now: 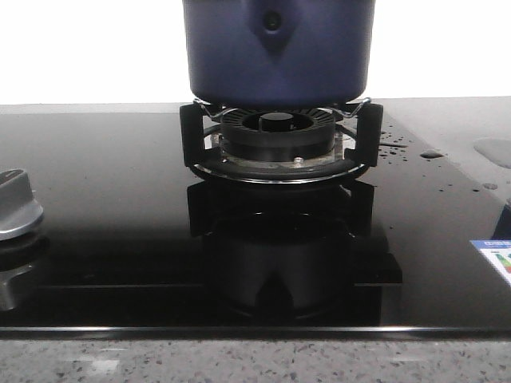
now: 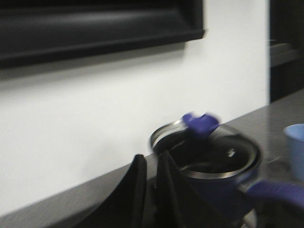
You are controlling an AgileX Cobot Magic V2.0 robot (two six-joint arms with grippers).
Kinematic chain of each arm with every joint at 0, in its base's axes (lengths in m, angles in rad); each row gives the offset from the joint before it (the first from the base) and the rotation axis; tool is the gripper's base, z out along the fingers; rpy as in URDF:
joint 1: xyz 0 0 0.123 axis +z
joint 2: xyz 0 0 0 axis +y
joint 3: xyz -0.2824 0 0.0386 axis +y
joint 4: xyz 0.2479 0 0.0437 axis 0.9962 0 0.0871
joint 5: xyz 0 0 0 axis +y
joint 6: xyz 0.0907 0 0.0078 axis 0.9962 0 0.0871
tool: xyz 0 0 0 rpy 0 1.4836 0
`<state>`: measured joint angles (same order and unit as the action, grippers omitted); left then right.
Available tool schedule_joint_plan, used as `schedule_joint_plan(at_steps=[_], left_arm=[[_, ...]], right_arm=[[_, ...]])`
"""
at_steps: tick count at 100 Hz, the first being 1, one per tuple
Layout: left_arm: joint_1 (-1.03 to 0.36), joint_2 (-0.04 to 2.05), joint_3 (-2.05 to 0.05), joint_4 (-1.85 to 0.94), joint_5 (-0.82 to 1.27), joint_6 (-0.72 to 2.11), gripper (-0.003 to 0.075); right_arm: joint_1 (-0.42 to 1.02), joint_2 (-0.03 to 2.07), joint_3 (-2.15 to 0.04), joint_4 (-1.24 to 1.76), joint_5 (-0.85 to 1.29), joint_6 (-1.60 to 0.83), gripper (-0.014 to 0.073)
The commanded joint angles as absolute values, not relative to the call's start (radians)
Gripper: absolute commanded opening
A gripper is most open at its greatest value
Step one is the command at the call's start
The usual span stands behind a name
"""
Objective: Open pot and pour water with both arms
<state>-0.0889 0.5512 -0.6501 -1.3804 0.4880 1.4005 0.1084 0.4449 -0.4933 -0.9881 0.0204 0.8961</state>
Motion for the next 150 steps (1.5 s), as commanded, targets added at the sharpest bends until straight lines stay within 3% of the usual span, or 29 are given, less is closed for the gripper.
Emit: schedule_joint_plan(at_steps=[1, 17, 41, 120, 134, 150], left_arm=[[-0.097, 0.433, -0.556, -1.417, 0.379, 1.387, -0.0020], [-0.097, 0.303, -0.434, -1.417, 0.370, 1.342, -0.0020], [-0.097, 0.279, -0.359, -1.420, 0.384, 1.335, -0.0020], [-0.097, 0.279, -0.355, -1.399, 0.461, 1.335, -0.0020], [-0.093, 0.276, -0.355, -1.093, 0.314, 1.227, -0.0020], [-0.093, 0.263, -0.307, -0.334, 0.170, 0.554, -0.0020]], right_arm=[[0.171, 0.437, -0.511, -0.988, 0.000, 0.899, -0.0071], [0.315, 0.437, -0.479, -0.978, 0.116, 0.899, -0.0071], [0.471, 0.437, -0.471, -0.878, 0.417, 0.899, -0.0071], [0.475, 0.437, -0.471, -0.878, 0.489, 0.899, -0.0071], [0.475, 0.437, -0.471, -0.878, 0.489, 0.899, -0.0071], [0.475, 0.437, -0.471, -0.878, 0.489, 0.899, -0.0071]])
